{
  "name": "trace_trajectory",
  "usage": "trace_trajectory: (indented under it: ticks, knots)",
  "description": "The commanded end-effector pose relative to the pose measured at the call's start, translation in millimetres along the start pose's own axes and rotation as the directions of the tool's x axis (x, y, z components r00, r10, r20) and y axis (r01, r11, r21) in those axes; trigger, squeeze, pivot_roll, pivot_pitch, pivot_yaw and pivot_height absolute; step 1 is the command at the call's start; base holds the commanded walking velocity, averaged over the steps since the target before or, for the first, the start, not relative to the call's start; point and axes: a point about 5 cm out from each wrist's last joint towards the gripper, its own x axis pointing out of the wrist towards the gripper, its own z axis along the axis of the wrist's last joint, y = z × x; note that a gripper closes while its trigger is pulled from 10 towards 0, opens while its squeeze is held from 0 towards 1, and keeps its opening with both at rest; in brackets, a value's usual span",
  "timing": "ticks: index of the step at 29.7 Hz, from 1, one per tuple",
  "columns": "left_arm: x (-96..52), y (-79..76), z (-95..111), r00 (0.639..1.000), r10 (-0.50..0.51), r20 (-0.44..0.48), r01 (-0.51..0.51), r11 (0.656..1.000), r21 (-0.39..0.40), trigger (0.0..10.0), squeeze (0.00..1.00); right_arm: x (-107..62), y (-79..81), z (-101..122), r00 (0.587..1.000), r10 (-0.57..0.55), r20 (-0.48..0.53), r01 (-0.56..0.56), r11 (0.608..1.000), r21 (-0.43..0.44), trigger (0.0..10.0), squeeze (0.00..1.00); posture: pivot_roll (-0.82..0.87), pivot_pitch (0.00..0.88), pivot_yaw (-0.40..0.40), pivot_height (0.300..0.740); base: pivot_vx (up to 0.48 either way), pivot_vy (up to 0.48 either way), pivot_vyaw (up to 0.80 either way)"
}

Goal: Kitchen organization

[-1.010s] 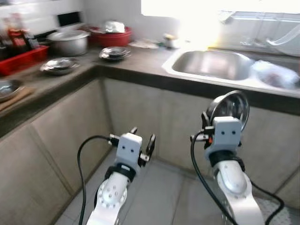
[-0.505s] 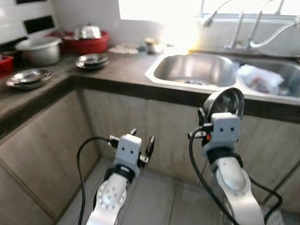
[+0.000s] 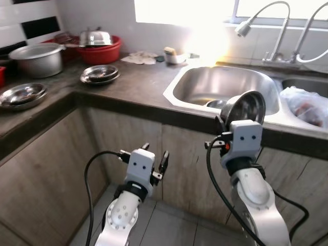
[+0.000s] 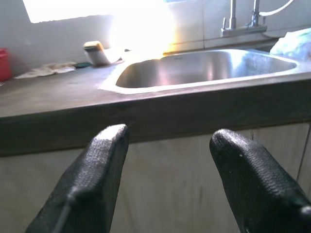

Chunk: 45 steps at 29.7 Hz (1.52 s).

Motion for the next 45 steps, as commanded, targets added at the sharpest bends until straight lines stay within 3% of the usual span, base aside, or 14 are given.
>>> trace_trajectory:
  ticks: [1,11,14,21,24,27,28,32,38,41,45]
  knots:
    - [1.4,-0.6,4.4,1.0,-0.006,0.019,0.006,1.0,0.004,10.0,0.0,6.3,-3.8,4.8,1.0,-0.003,0.024,0.003,1.0,-0.004,10.0,0.0,0.09,0.0,-0.025,0.74,0.48,0.0,0.0]
    - [1.3,-0.5,4.1,1.0,-0.007,0.02,0.007,1.0,0.006,10.0,0.0,16.7,-10.1,7.9,0.999,0.02,0.035,-0.019,0.999,-0.036,10.0,0.0,0.09,0.0,-0.025,0.74,0.48,0.0,0.0]
    - [2.1,-1.0,4.4,1.0,-0.008,0.023,0.008,1.0,0.004,10.0,0.0,33.6,-20.2,7.2,1.0,0.018,-0.003,-0.018,0.996,-0.092,10.0,0.0,0.1,0.0,-0.03,0.74,0.48,0.0,0.0]
    - [2.9,-0.6,5.6,1.0,-0.005,0.025,0.005,1.0,0.005,10.0,0.0,48.8,-30.4,8.9,1.0,0.004,-0.026,-0.008,0.992,-0.123,10.0,0.0,0.1,0.0,-0.031,0.74,0.48,0.0,0.0]
    - [2.5,-0.3,5.8,1.0,-0.003,0.025,0.002,1.0,0.005,10.0,0.0,58.5,-34.9,7.8,0.998,0.013,-0.063,-0.022,0.989,-0.146,10.0,0.0,0.1,0.0,-0.031,0.74,0.48,0.0,0.0]
    - [1.9,0.7,4.9,1.0,0.006,0.016,-0.006,1.0,0.002,10.0,0.0,70.3,-40.0,-0.4,0.986,0.038,-0.164,-0.069,0.979,-0.19,10.0,0.0,0.1,0.0,-0.03,0.74,0.36,0.0,0.0]
    - [2.2,1.2,4.5,1.0,0.008,0.013,-0.009,1.0,0.004,10.0,0.0,76.3,-41.3,-9.7,0.965,0.071,-0.252,-0.125,0.97,-0.208,10.0,0.0,0.1,0.0,-0.032,0.74,0.0,0.0,0.0]
    - [2.4,0.5,4.8,1.0,0.002,0.013,-0.002,1.0,0.003,10.0,0.0,82.4,-42.8,-24.8,0.916,0.116,-0.385,-0.214,0.951,-0.223,10.0,0.0,0.11,0.0,-0.03,0.74,0.0,0.0,0.0]
    - [1.3,0.6,5.2,1.0,0.002,0.012,-0.002,1.0,0.003,10.0,0.0,86.9,-50.4,-41.1,0.85,0.123,-0.513,-0.287,0.923,-0.256,10.0,0.0,0.11,0.0,-0.032,0.74,0.0,0.0,0.0]
    - [0.3,1.3,5.4,1.0,0.003,0.009,-0.004,1.0,0.006,10.0,0.0,81.1,-56.7,-63.4,0.742,0.157,-0.651,-0.37,0.907,-0.202,10.0,0.0,0.11,0.004,-0.033,0.74,0.0,0.0,0.0]
    - [-0.2,0.6,5.7,1.0,0.003,0.009,-0.003,1.0,0.004,10.0,0.0,77.8,-62.6,-74.0,0.696,0.148,-0.703,-0.402,0.891,-0.211,10.0,0.0,0.12,0.01,-0.035,0.74,0.0,0.0,0.0]
